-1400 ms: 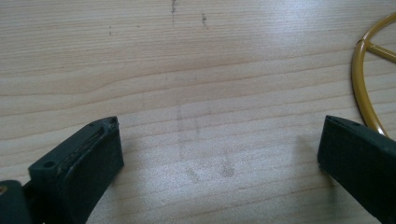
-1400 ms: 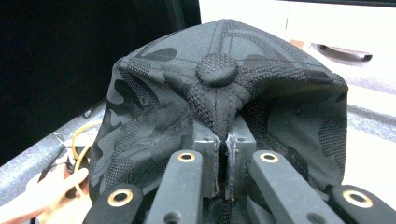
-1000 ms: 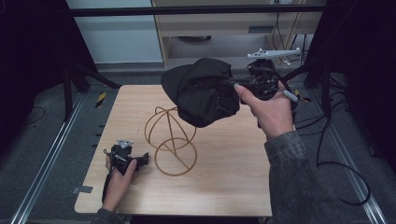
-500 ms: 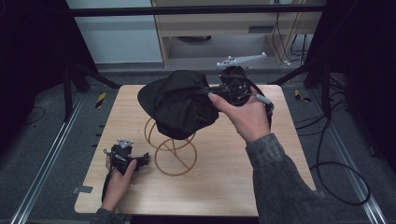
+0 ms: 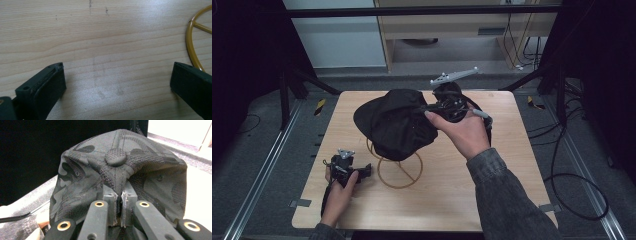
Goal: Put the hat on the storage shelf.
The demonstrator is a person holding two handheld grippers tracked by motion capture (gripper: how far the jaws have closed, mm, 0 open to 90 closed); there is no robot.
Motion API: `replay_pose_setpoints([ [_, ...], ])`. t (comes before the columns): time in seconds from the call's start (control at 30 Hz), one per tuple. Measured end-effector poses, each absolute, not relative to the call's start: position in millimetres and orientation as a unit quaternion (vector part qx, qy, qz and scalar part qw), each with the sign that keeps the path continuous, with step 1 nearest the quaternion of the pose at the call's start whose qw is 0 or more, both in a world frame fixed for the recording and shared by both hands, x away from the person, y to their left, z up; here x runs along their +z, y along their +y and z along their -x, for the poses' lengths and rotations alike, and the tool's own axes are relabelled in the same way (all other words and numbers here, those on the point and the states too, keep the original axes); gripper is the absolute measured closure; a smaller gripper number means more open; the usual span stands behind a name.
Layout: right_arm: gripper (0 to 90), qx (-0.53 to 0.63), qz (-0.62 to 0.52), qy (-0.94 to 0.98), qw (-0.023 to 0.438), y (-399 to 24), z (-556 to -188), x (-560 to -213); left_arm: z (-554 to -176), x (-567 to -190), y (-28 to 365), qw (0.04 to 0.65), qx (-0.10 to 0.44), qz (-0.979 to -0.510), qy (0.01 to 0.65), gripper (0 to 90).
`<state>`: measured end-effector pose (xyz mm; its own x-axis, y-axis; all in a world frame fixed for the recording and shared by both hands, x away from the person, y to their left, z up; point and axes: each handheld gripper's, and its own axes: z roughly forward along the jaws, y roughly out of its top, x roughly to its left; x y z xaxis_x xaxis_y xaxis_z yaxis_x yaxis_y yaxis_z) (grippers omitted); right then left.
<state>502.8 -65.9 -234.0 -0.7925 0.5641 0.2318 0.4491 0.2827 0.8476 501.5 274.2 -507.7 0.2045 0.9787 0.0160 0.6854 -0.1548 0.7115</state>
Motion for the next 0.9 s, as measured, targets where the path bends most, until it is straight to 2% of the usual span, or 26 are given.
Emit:
replay_pose_setpoints([
  [0.9,84.3,0.481,-0.323,0.814,0.031,-59.5,-508.3,-263.6,-501.9,-508.1,273.5,0.296,0.25,-0.718,0.578,0.0],
])
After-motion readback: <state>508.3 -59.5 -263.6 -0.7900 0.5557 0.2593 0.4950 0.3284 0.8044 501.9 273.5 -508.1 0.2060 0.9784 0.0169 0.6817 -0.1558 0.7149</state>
